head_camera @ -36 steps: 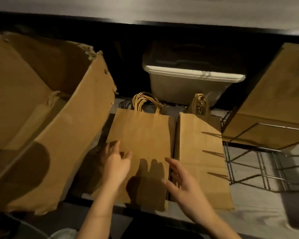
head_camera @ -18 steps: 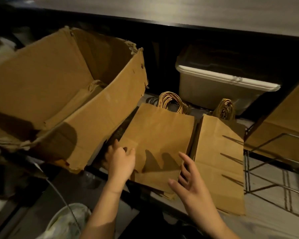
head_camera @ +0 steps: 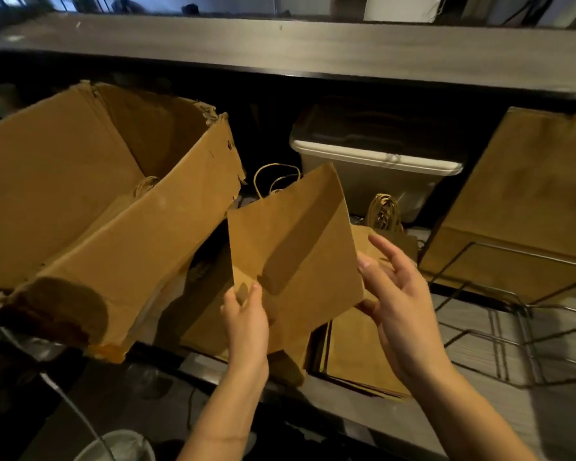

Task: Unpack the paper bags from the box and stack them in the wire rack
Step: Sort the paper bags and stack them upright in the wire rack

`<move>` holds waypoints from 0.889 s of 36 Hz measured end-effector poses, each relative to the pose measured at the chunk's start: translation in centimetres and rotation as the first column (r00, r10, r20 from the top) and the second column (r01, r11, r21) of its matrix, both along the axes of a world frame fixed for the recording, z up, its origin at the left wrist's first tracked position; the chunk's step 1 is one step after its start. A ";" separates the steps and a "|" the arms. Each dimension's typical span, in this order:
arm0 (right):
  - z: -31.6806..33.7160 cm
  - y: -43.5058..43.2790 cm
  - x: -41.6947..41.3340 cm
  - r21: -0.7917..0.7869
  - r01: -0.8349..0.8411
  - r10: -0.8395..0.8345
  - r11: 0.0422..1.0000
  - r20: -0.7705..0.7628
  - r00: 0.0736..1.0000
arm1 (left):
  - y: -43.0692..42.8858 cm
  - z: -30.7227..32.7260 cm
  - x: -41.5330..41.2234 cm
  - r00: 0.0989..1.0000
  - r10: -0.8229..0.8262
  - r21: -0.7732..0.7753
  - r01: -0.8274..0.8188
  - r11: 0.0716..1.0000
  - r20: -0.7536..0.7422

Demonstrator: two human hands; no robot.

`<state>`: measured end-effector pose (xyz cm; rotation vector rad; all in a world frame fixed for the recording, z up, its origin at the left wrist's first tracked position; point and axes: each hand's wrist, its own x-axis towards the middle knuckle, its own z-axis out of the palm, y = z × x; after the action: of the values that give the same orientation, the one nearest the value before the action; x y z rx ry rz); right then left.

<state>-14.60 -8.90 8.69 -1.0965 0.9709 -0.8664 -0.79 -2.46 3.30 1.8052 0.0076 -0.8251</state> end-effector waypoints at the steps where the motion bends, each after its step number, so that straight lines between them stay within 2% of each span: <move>1: 0.4 -0.3 -0.5 -0.034 0.000 -0.001 0.999 -0.020 1.000 | -0.2 0.4 -0.6 1.000 0.012 -0.029 -0.013 0.999 -0.022; 6: 2.9 -1.8 -4.1 -0.238 -0.042 0.019 0.970 -0.096 0.995 | -1.3 2.2 -3.0 0.990 0.048 -0.186 -0.073 0.980 -0.135; 9: 4.1 -2.6 -6.9 -0.354 -0.046 -0.013 0.934 -0.162 0.987 | -2.6 3.4 -4.5 0.992 0.025 -0.258 -0.057 0.964 -0.123; 12: 4.8 -3.8 -9.3 -0.426 0.026 -0.115 0.905 -0.184 0.976 | -3.9 4.3 -5.6 0.996 -0.029 -0.309 0.001 0.951 -0.086; 19: 5.1 -7.0 -13.6 -0.542 0.225 -0.377 0.810 -0.188 0.907 | -7.2 6.2 -9.1 0.979 -0.182 -0.478 0.204 0.854 0.093; 22: 5.1 -8.5 -15.1 -0.602 0.257 -0.454 0.756 -0.200 0.868 | -9.1 7.1 -10.0 0.936 -0.261 -0.515 0.348 0.783 0.235; 26: 4.8 -11.0 -16.9 -0.651 0.330 -0.551 0.683 -0.163 0.818 | -12.1 8.6 -10.7 0.843 -0.369 -0.481 0.529 0.699 0.391; 29: 4.2 -13.2 -18.1 -0.663 0.385 -0.615 0.642 -0.145 0.775 | -14.2 9.2 -11.5 0.785 -0.431 -0.443 0.611 0.656 0.445; 32: 2.8 -15.3 -19.2 -0.657 0.393 -0.645 0.644 -0.190 0.740 | -16.3 9.4 -12.4 0.754 -0.465 -0.397 0.646 0.652 0.464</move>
<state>-33.79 -24.21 11.47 -1.5944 1.4905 -1.5400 -13.20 -18.75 12.70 1.3629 -0.9757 -0.8326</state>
